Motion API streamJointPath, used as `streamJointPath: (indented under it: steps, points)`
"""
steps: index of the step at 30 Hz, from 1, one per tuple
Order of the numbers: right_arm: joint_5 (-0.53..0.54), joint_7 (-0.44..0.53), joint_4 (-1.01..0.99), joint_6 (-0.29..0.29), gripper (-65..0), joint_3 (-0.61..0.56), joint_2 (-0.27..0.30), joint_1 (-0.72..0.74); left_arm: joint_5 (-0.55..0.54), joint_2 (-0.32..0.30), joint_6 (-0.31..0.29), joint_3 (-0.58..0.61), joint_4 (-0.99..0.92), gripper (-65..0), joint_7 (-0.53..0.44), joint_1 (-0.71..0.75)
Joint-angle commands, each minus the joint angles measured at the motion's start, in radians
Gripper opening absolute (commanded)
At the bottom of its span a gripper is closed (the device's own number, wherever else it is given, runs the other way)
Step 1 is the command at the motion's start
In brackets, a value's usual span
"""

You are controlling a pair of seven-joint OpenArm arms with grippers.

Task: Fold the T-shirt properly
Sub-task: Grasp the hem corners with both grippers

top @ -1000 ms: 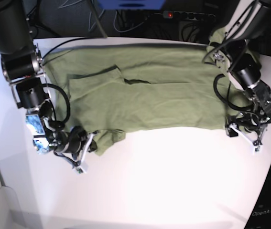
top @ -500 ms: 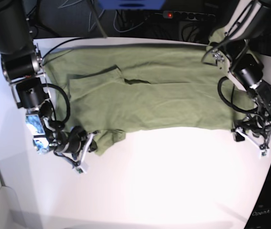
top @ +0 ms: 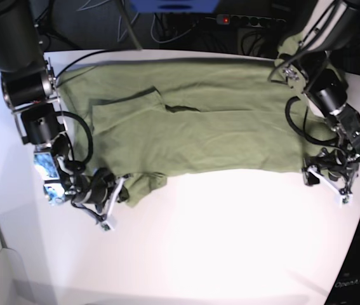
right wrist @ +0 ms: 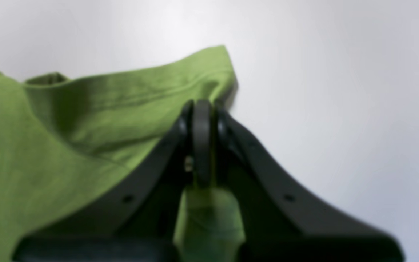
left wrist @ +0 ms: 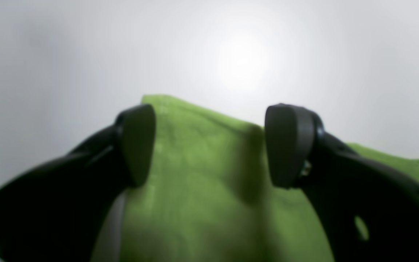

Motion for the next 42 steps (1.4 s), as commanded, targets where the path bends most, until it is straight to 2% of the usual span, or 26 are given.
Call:
streamJointPath:
  steps: [1,16,42]
  points:
    - [-0.016,-0.027,0.005,0.007,-64.7,0.002,0.016,0.016,-0.015,-0.03,-0.002,0.002,0.01,-19.9,-0.04,-0.027]
    - [-0.016,-0.027,0.007,0.007,-64.7,0.002,0.02,0.016,-0.015,-0.059,-0.002,0.002,-0.016,-20.1,-0.064,-0.027]
    - [-0.014,-0.026,0.007,0.007,-64.7,0.002,0.02,0.018,-0.016,-0.048,-0.002,0.0,-0.017,-20.3,-0.064,0.018]
